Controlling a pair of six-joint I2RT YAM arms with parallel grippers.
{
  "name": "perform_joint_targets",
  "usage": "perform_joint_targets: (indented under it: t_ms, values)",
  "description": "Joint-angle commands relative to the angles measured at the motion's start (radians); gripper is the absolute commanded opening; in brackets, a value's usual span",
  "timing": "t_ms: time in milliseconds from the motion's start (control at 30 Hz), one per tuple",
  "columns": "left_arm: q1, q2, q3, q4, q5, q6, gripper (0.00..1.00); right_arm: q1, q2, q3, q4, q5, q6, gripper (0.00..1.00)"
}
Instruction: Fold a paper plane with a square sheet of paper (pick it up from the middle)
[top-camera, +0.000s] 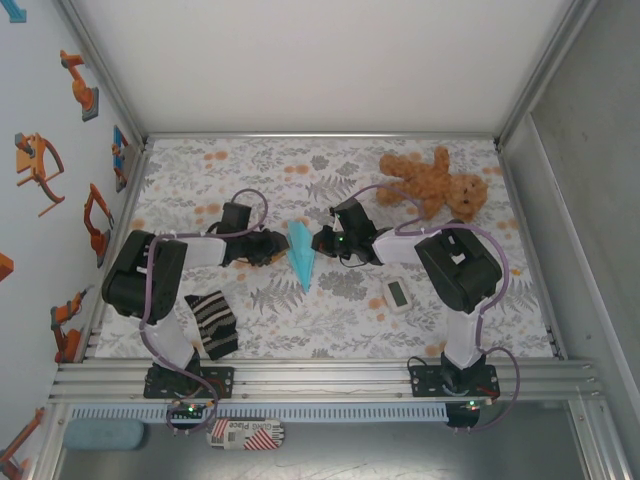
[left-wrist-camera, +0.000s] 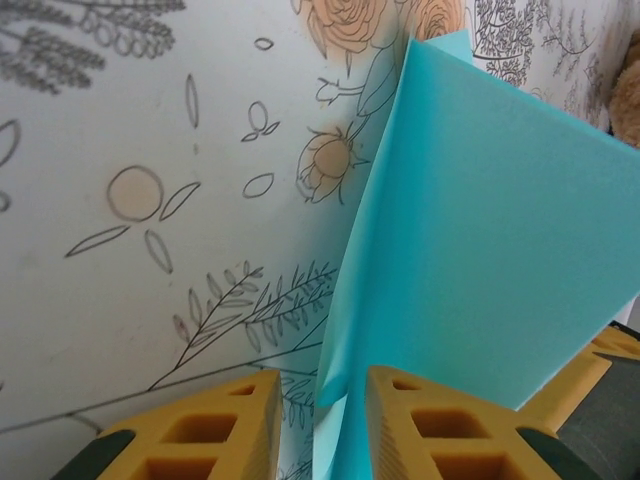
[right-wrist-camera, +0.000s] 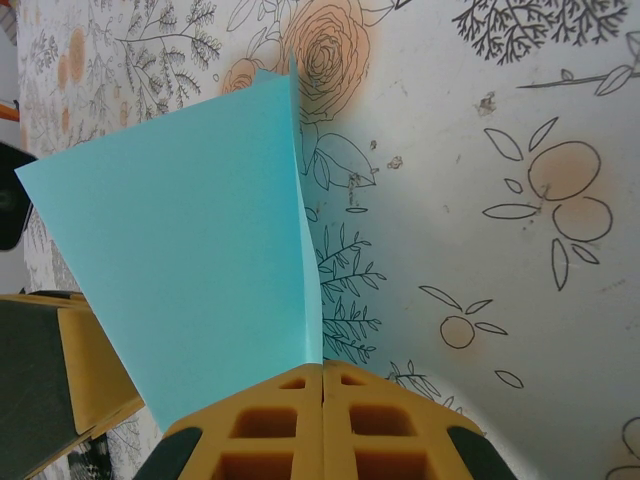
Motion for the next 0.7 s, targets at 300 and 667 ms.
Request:
perform_joint_targets:
  t_ms: [300,667]
  values:
    - [0.002,0.029,0.044,0.028,0.049,0.030,0.08,-0.015,-0.025,-0.011,0.018,-0.004,0.006,0.01]
    - [0.049,-0.106,-0.005,-0.022,-0.015,0.052,0.01,-0.050,-0.114,-0.056,0.016,0.062,0.002,0.00]
